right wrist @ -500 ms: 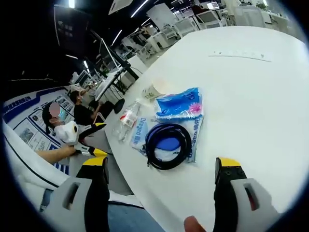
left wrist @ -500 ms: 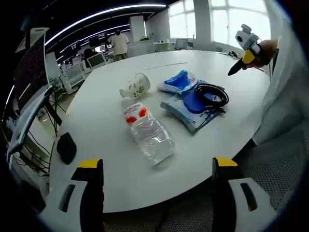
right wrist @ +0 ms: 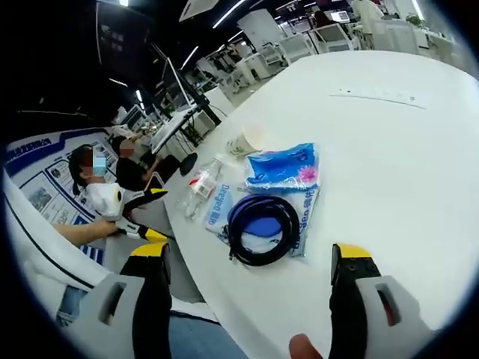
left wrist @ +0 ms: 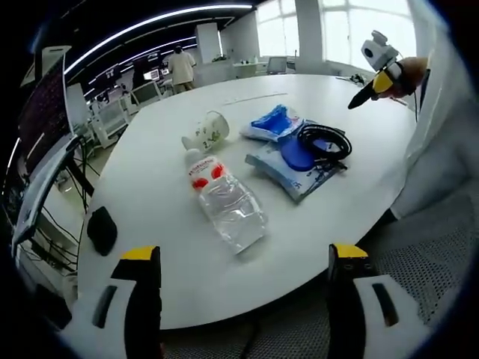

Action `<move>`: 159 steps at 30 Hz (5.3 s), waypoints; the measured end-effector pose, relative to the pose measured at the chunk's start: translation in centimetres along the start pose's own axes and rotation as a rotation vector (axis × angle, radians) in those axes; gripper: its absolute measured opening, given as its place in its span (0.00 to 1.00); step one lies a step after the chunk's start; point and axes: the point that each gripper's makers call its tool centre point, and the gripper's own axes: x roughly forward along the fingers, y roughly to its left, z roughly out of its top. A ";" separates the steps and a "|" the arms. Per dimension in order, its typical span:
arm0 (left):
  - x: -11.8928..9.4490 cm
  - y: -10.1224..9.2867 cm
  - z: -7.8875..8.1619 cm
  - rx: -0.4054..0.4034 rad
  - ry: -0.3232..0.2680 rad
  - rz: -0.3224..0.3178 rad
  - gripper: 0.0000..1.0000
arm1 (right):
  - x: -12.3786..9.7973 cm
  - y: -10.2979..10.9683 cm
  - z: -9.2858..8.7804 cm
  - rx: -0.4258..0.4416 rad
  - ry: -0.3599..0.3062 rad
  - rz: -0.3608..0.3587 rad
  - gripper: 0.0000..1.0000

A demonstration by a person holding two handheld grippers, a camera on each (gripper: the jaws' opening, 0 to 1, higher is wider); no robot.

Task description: Arrange the tabletop items into an orderly group along one side of the table until the central work area is clear of visible clutter.

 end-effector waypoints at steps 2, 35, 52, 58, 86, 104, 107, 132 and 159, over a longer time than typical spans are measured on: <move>0.0 0.1 0.0 -0.001 0.000 0.003 0.95 | 0.0 0.0 -0.1 -0.009 0.000 -0.001 0.88; -0.1 0.4 0.0 -0.014 0.000 0.023 0.96 | -0.5 -0.8 0.5 -0.080 -0.026 -0.039 0.88; 0.0 0.4 -0.2 -0.021 0.012 0.024 0.96 | -0.4 -1.5 0.4 -0.075 -0.021 -0.038 0.80; 0.1 0.4 0.0 -0.025 0.007 0.026 0.97 | -0.2 -1.5 0.1 -0.147 0.006 -0.036 0.79; 0.2 0.1 -0.2 -0.017 0.025 0.021 0.94 | 4.2 1.1 -0.8 -0.697 0.170 0.053 0.77; 0.1 0.5 -0.2 -0.008 0.015 0.031 0.93 | 9.6 0.4 -2.7 -0.835 0.389 0.086 0.83; 0.0 0.5 -0.2 -0.006 0.018 0.031 0.93 | 10.3 0.2 -2.9 -0.835 0.406 0.076 0.85; 0.1 0.7 -0.7 -0.005 0.040 0.030 0.91 | 11.3 -1.7 -4.1 -0.887 0.458 0.029 0.62; 0.2 0.4 -1.0 -0.002 0.060 0.026 0.91 | 6.3 -0.1 -1.5 -0.751 0.260 0.035 0.59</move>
